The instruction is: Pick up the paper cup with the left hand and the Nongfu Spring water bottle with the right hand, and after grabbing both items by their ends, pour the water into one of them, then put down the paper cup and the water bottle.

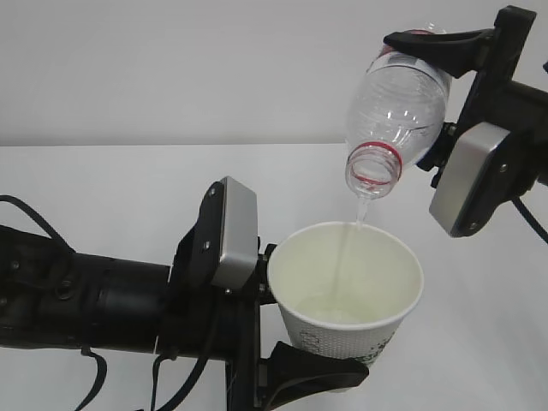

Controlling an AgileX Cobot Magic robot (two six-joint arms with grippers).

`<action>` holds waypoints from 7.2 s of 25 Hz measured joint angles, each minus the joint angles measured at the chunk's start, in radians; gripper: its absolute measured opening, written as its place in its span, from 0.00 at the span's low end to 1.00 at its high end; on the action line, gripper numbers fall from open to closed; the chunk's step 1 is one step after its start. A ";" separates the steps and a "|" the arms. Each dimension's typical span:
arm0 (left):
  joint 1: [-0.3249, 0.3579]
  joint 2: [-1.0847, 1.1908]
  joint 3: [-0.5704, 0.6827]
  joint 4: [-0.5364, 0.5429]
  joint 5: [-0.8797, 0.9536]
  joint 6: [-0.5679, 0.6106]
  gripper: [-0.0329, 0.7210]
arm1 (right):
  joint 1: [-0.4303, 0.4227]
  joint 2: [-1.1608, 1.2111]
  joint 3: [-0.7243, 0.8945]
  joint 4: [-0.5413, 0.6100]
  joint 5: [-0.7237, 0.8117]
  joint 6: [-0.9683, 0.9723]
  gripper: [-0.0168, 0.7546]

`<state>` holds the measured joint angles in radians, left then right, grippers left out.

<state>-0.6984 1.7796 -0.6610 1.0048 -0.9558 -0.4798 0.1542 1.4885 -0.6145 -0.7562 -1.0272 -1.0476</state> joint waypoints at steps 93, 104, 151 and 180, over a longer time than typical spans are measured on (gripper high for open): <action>0.000 0.000 0.000 -0.032 0.000 0.000 0.75 | 0.000 0.000 0.000 0.000 -0.045 -0.004 0.70; 0.000 0.000 0.000 -0.032 0.000 0.000 0.75 | 0.000 0.000 0.000 0.008 -0.049 -0.014 0.70; 0.000 0.000 0.000 -0.032 0.000 0.000 0.75 | 0.000 0.000 0.000 0.023 -0.051 -0.026 0.70; 0.000 0.000 0.000 -0.031 0.002 0.000 0.74 | 0.000 0.000 0.000 0.026 -0.051 -0.037 0.70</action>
<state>-0.6984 1.7796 -0.6610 0.9743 -0.9540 -0.4798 0.1542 1.4885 -0.6145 -0.7300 -1.0784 -1.0844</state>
